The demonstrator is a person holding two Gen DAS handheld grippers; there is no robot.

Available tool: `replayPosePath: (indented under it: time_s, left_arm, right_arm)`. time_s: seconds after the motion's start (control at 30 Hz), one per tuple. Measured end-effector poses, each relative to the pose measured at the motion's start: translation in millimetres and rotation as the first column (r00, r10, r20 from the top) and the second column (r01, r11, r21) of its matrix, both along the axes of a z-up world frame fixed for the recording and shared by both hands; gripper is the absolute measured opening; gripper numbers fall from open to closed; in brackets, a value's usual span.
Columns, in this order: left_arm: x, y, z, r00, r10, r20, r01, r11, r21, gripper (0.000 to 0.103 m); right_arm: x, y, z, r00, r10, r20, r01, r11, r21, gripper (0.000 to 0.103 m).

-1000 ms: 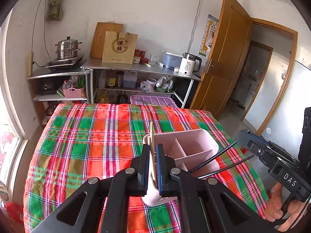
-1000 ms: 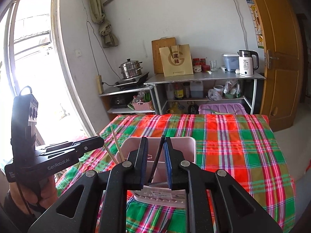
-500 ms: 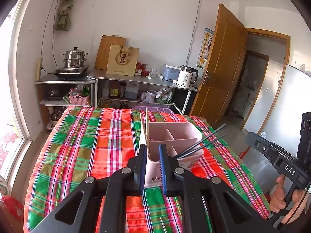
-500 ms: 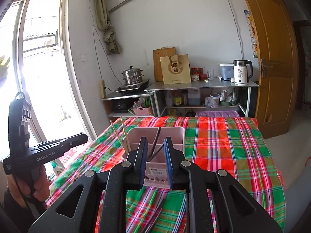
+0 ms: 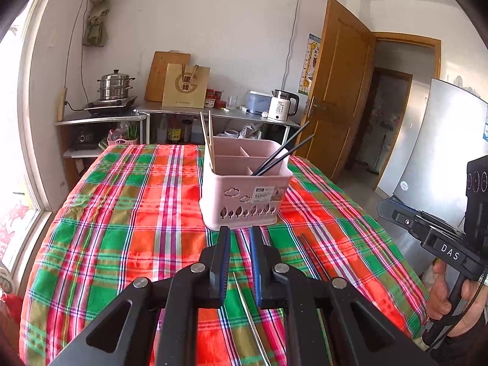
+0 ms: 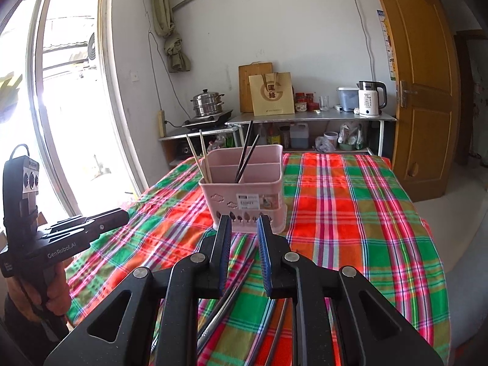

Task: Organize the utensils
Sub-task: 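Move both open tools back down toward the remaining chopsticks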

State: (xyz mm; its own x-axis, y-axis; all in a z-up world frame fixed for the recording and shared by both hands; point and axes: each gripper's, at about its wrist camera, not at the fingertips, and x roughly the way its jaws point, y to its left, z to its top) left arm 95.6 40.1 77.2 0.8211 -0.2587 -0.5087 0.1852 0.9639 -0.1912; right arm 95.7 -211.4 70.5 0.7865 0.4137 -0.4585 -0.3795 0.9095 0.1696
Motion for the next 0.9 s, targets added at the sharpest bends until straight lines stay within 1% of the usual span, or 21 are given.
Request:
replayPosePath:
  time_s: [0.1, 0.3, 0.67, 0.9]
  left_arm:
    - [-13, -1, -10, 1.0, -0.004, -0.017, 0.004, 1.0, 0.001, 0.012]
    - [-21, -5, -22, 0.998, -0.021, -0.052, 0.021, 1.0, -0.002, 0.012]
    - [-15, -14, -33, 0.995, -0.03, -0.096, 0.031, 0.999, 0.008, 0.012]
    - [-6, -24, -45, 0.989, -0.056, -0.136, 0.058, 0.998, 0.008, 0.012]
  right_arm:
    - [-7, -3, -7, 1.0, -0.001, -0.014, 0.001, 1.0, -0.007, 0.018]
    - [-16, -5, -15, 1.0, -0.001, -0.031, 0.001, 1.0, -0.003, 0.018]
    - [-11, -11, -26, 0.998, -0.012, -0.058, 0.012, 1.0, -0.002, 0.018]
    - [-4, -13, -38, 0.996, -0.02, -0.089, 0.02, 1.0, -0.005, 0.018]
